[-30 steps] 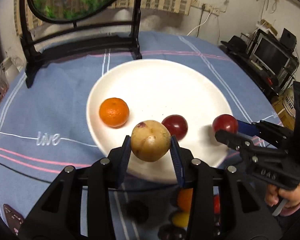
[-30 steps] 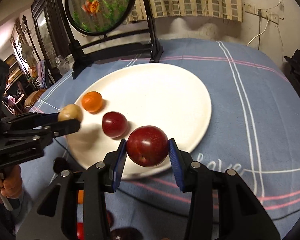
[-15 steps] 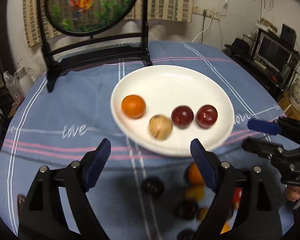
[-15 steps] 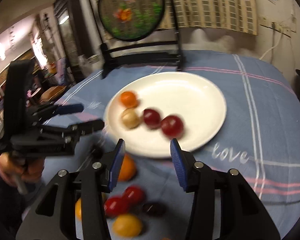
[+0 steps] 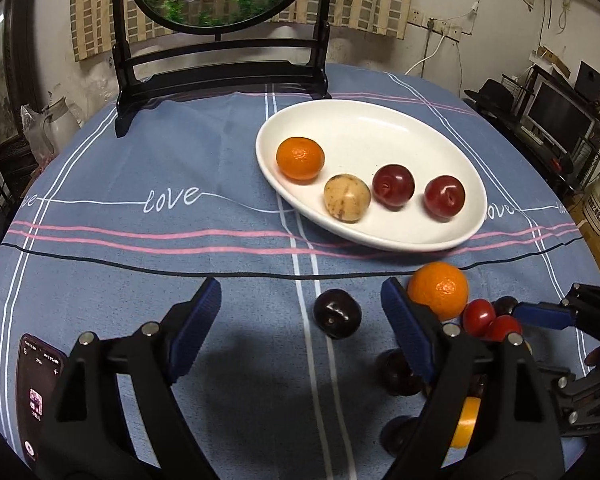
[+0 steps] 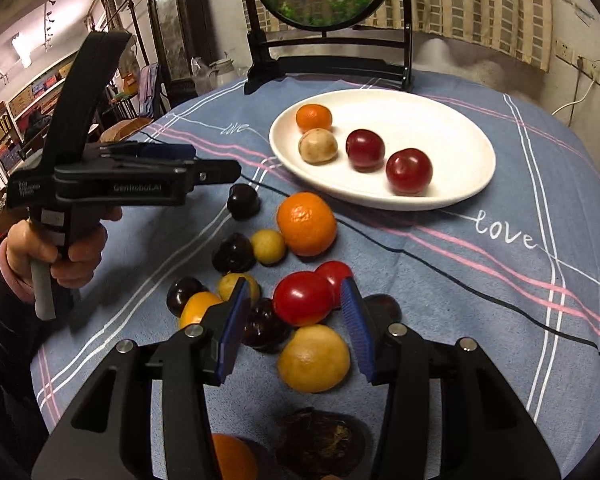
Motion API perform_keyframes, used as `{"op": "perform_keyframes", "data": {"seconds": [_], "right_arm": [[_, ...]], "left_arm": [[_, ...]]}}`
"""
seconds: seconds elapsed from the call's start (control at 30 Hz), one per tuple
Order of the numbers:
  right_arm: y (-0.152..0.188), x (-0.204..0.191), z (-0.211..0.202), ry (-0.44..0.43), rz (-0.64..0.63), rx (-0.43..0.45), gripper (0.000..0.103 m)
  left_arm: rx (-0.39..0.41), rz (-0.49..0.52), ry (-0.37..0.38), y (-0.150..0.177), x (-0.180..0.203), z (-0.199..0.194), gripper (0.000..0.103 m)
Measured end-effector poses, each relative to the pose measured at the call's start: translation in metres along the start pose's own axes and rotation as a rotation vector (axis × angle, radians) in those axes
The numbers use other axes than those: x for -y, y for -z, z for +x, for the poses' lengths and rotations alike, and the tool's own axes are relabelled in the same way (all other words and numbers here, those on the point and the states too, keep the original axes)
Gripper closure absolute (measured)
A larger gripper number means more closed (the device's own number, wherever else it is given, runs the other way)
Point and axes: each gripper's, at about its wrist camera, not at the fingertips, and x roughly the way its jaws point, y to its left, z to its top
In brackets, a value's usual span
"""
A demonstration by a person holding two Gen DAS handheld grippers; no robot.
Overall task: Organize fruits
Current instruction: 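Grasp the dark purple plum with the left tool while the right tool grasps a small red fruit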
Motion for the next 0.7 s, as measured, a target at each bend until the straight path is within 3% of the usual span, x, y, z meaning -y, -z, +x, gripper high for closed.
{"op": "perform_keyframes", "data": {"seconds": [0.3,0.43,0.5,0.57,0.7], "right_arm": [[0.003,0.001,0.003,0.015,0.001,-0.007,0.068],[0.001,0.007,-0.004,-0.018,0.041,0.018,0.068],[0.001,0.01,-0.006,-0.009,0.051,0.026,0.068],[0.001,0.012,-0.007,-0.014,0.065,0.025,0.068],[0.001,0.013,-0.01,-0.016,0.072,0.031,0.068]], "left_arm": [[-0.005,-0.035,-0.002,-0.003,-0.007,0.001,0.019],[-0.019,-0.034,0.004,-0.001,-0.008,0.004,0.019],[-0.035,-0.028,0.023,0.0,-0.006,0.009,0.024],[-0.065,-0.011,0.058,0.002,-0.001,0.016,0.044],[-0.088,0.032,0.081,0.007,0.009,0.022,0.054]]}}
